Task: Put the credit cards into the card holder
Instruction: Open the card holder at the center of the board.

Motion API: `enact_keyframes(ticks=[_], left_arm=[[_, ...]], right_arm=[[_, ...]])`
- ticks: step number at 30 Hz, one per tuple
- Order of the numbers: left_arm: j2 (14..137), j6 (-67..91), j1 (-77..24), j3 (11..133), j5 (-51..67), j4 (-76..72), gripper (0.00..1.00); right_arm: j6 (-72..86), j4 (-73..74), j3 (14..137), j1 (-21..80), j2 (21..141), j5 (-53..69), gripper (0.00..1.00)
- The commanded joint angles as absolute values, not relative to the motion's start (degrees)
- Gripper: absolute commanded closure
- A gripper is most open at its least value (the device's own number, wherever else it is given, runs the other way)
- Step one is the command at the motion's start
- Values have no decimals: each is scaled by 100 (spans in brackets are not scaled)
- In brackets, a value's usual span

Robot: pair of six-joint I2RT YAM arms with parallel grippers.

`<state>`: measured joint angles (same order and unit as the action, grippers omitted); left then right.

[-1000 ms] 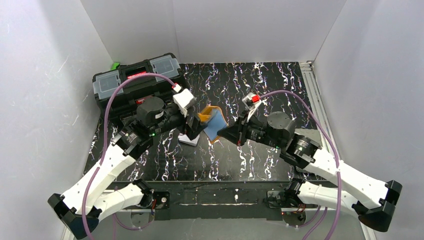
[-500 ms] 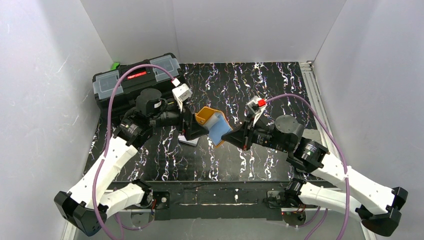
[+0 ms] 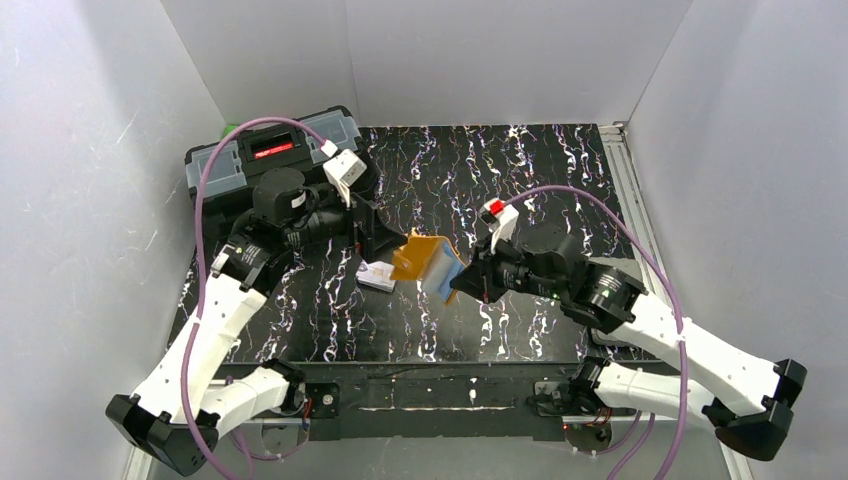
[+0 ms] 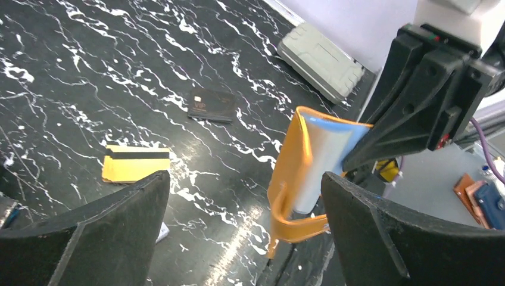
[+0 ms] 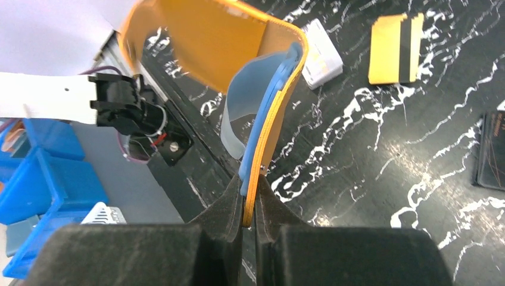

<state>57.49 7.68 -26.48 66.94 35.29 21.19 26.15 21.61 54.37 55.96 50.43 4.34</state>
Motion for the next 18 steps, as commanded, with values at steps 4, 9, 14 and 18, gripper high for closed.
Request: enact_keyframes(ticks=[4,9,14,18], left_arm=[[5742,765,-2629,6578,4207,1238,2],[6096,633,-2865,6370,4138,960,2],[6384,516,-3233,6268,4072,869,2],[6445,555,-3342,6078,3875,791,2]], right_arm=[[2388,3336,6457,5646,5815,232,99],[2288,3921,7000,5765,6265,42,99],[2257,3964,7181,5873,6352,35,99],[2200,3956,7255,5960,6400,35,99]])
